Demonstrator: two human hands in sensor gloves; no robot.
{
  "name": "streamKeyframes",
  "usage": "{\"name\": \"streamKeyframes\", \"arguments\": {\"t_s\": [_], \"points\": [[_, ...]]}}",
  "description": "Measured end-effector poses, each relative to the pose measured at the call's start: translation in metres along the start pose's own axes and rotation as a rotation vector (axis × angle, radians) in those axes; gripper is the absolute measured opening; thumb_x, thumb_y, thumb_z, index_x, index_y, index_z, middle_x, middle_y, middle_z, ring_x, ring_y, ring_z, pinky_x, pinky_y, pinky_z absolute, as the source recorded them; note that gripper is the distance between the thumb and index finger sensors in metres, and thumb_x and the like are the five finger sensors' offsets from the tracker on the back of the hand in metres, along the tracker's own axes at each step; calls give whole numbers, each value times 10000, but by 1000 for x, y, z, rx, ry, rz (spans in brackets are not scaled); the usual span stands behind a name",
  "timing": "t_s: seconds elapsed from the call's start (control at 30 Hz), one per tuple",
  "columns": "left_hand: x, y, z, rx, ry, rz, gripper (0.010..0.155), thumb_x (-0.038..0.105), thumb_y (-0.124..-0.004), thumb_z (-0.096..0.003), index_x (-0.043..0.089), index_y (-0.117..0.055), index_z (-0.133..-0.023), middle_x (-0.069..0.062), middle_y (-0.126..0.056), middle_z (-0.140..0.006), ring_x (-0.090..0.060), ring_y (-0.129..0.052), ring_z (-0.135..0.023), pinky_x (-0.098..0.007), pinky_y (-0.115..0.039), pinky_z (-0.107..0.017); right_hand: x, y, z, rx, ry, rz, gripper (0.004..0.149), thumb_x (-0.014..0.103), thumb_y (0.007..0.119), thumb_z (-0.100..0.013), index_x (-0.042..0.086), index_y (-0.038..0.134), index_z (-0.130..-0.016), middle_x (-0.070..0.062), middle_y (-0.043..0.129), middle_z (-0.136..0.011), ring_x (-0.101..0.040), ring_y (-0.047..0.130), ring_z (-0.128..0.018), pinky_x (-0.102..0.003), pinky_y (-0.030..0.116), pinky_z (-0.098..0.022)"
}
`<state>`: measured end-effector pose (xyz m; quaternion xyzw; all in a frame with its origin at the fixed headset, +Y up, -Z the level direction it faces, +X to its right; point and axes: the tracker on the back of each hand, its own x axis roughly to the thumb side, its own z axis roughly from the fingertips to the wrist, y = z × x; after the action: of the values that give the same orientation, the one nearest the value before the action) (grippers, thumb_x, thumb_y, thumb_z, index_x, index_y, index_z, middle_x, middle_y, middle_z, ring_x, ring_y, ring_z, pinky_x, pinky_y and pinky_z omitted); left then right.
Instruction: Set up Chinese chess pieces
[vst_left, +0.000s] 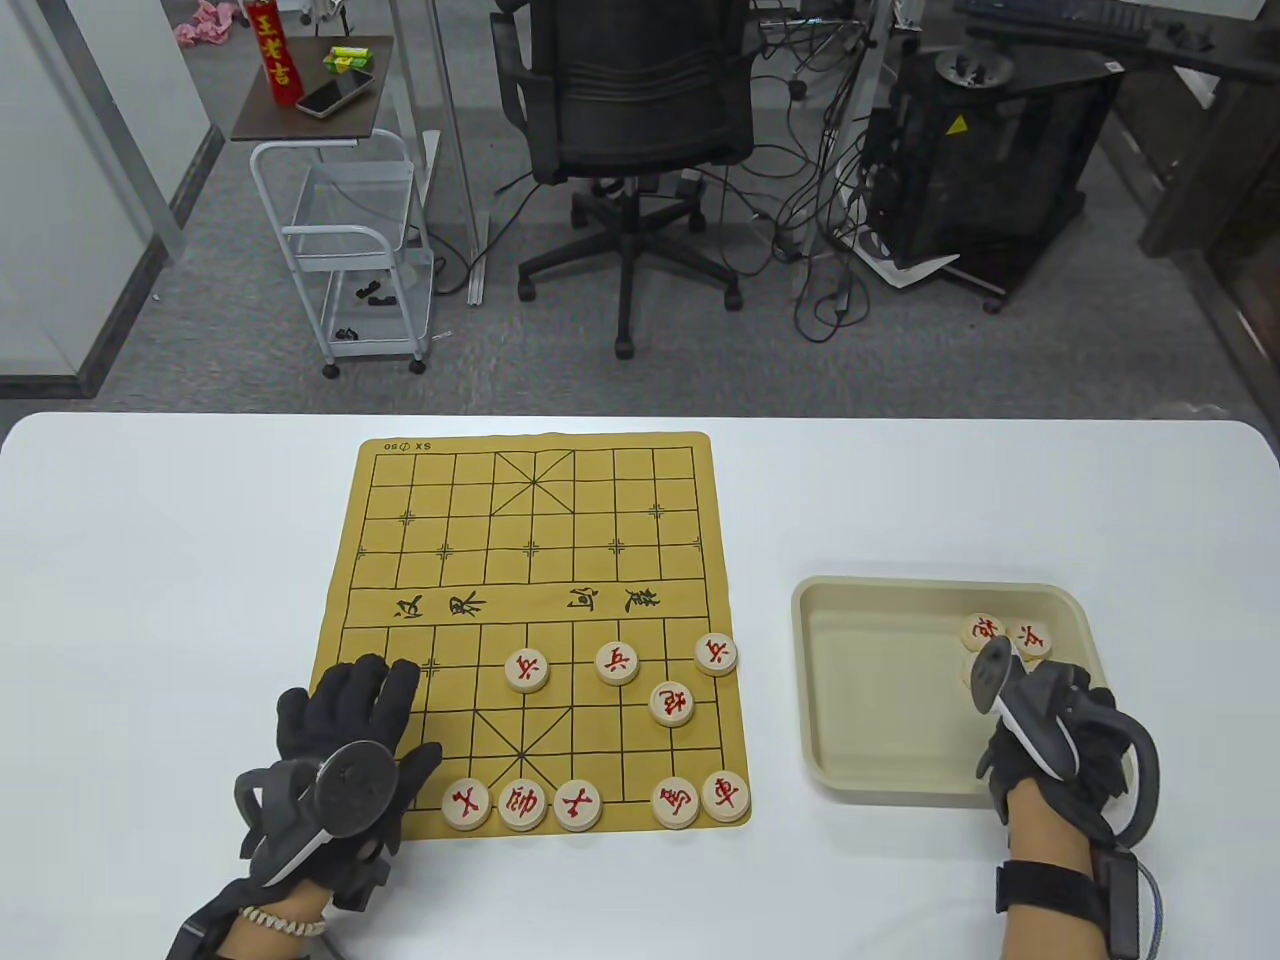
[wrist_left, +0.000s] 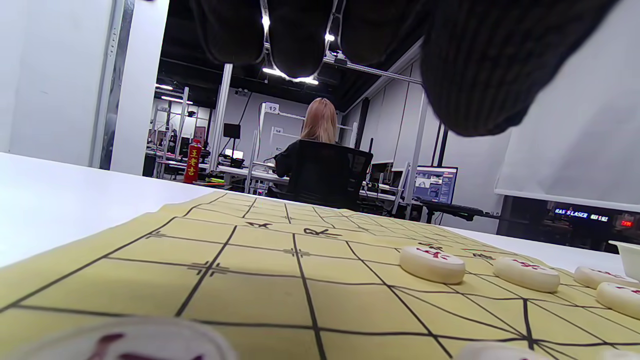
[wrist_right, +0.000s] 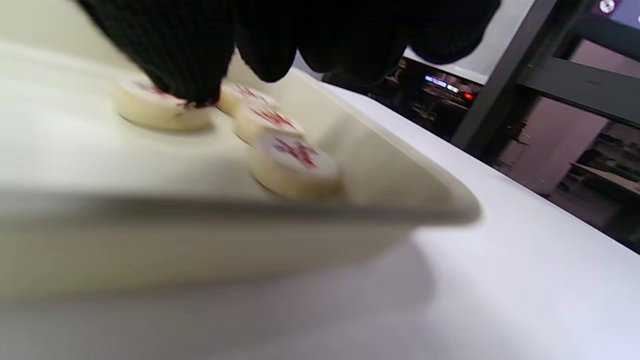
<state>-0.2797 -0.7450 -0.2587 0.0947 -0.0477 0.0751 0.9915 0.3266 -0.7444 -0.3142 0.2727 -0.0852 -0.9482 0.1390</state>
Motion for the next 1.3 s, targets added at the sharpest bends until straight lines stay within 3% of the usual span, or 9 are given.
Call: {"name": "streamKeyframes", "arguments": {"t_s": [0.2,0.37,0.6,0.83,1.0,1.1,1.3], "points": [[-2,-3,-1,-14,16,-11,844,545,-851,-381,312,-474,-1098,-133,-526,-1197,-478,-571,-1106,-741,-381,-749,-6,18,-17,68,-14,4,601,412,934,-427,248,755,-977,-56,721,-1077,-259,862,-879,-441,781,-589],[-4,-2,-1,-15,28,-8,842,542,-852,-382,312,-474,-1098,-133,-526,-1197,-477,-570,-1107,-740,-380,-750,1,21,-27,72,-24,61,595,444,936,-412,251,746,-941,-43,749,-1048,-212,901,-828,-380,813,-529],[-4,0,-1,-20,38,-4,842,541,-853,-381,313,-474,-1098,-131,-530,-1196,-477,-572,-1107,-740,-381,-750,2,23,-38,139,-42,-27,547,450,950,-397,267,757,-875,-57,808,-1001,-132,973,-660,-309,860,-442],[-4,1,-1,-25,35,-7,841,540,-853,-383,312,-473,-1098,-129,-534,-1195,-476,-573,-1107,-741,-380,-749,-5,23,-31,-4,-24,-65,590,519,1002,-317,260,818,-814,-57,909,-897,-76,1010,-521,-283,895,-364],[-3,3,0,-13,26,-1,840,540,-852,-383,313,-474,-1098,-131,-537,-1193,-475,-576,-1106,-739,-384,-749,7,-2,-4,-153,-88,-103,648,530,1001,-310,270,775,-859,-56,888,-910,-80,991,-520,-295,876,-371],[-3,3,0,-10,20,0,839,540,-853,-382,311,-476,-1097,-132,-539,-1193,-476,-578,-1104,-740,-385,-748,28,-24,26,-246,-206,-216,662,538,997,-311,273,763,-871,-49,883,-914,-76,989,-522,-293,877,-374],[-2,3,0,-14,-1,10,837,541,-852,-382,312,-478,-1096,-129,-544,-1191,-474,-583,-1104,-739,-389,-747,103,-63,115,-383,-534,-381,676,539,992,-318,276,743,-890,-45,866,-931,-81,981,-553,-301,874,-402]]}}
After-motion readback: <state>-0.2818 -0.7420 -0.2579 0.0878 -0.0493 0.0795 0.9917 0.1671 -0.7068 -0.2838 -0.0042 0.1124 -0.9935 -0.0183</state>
